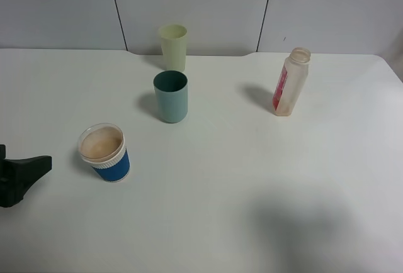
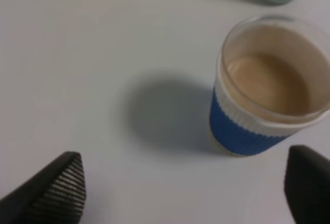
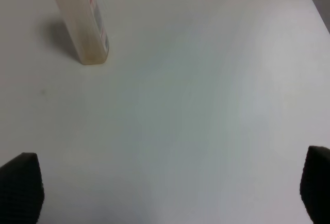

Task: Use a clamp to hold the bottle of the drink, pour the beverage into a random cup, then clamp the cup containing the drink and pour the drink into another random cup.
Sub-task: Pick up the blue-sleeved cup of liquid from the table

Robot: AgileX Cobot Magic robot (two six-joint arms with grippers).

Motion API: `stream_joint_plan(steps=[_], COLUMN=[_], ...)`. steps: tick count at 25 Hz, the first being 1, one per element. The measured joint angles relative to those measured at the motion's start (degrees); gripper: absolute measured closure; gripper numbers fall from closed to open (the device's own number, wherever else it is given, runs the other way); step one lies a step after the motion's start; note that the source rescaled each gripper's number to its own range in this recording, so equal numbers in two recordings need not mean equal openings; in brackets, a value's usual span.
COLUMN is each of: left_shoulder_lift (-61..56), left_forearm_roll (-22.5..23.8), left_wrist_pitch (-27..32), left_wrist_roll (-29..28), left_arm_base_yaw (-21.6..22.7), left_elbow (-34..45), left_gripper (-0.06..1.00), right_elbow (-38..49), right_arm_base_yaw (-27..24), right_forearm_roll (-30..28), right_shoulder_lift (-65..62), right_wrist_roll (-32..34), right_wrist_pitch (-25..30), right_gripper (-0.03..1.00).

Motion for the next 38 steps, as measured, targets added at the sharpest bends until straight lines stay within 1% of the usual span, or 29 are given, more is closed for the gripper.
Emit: stream_joint_plan(steps=[1, 3, 7, 10, 11, 17, 20, 23, 25, 26, 27, 32, 34, 38], left_shoulder_lift=[0.0, 0.0, 0.0, 0.0, 0.0, 1.23, 5.28, 10.35, 16.56, 16.56, 20.5, 24.87, 29.08, 30.41], left_forearm_roll=[-0.08, -0.25, -0.25, -0.25, -0.33, -0.33, -0.33, -0.33, -0.33, -0.33, -0.35, -0.46, -0.21, 0.45], left_wrist_pitch=[-0.31, -3.36, -4.76, -8.51, -11.06, -12.05, -13.79, -16.75, -19.92, -19.92, -22.19, -24.67, -27.56, -28.66], left_wrist_roll=[-0.02, -0.23, -0.29, -0.48, -1.17, -1.99, -2.24, -2.64, -3.52, -3.52, -3.7, -3.94, -4.32, -4.62], left_arm_base_yaw=[0.0, 0.0, 0.0, 0.0, 0.0, 0.0, -1.5, -4.32, -6.72, -6.72, -8.11, -9.35, -10.01, -10.19], left_elbow=[0.25, 2.71, 3.77, 6.75, 7.76, 7.76, 7.76, 7.76, 7.76, 7.76, 7.76, 7.76, 7.71, 7.71], left_gripper=[0.56, 0.56, 0.56, 0.56, 0.56, 0.56, 0.56, 0.56, 0.56, 0.56, 0.56, 0.56, 0.56, 0.56], right_elbow=[0.0, 0.0, 0.0, 0.0, 0.0, 0.0, 0.0, 0.0, 0.0, 0.0, 0.0, 0.0, 0.0, 0.0], right_arm_base_yaw=[0.0, 0.0, 0.0, 0.0, 0.0, 0.0, 0.0, 0.0, 0.0, 0.0, 0.0, 0.0, 0.0, 0.0], right_forearm_roll=[0.0, 0.0, 0.0, 0.0, 0.0, 0.0, 0.0, 0.0, 0.0, 0.0, 0.0, 0.0, 0.0, 0.0], right_shoulder_lift=[0.0, 0.0, 0.0, 0.0, 0.0, 0.0, 0.0, 0.0, 0.0, 0.0, 0.0, 0.0, 0.0, 0.0], right_wrist_roll=[0.0, 0.0, 0.0, 0.0, 0.0, 0.0, 0.0, 0.0, 0.0, 0.0, 0.0, 0.0, 0.0, 0.0], right_wrist_pitch=[0.0, 0.0, 0.0, 0.0, 0.0, 0.0, 0.0, 0.0, 0.0, 0.0, 0.0, 0.0, 0.0, 0.0], right_gripper=[-0.03, -0.03, -0.03, -0.03, -0.03, -0.03, -0.03, -0.03, -0.03, -0.03, -0.03, -0.03, -0.03, -0.03])
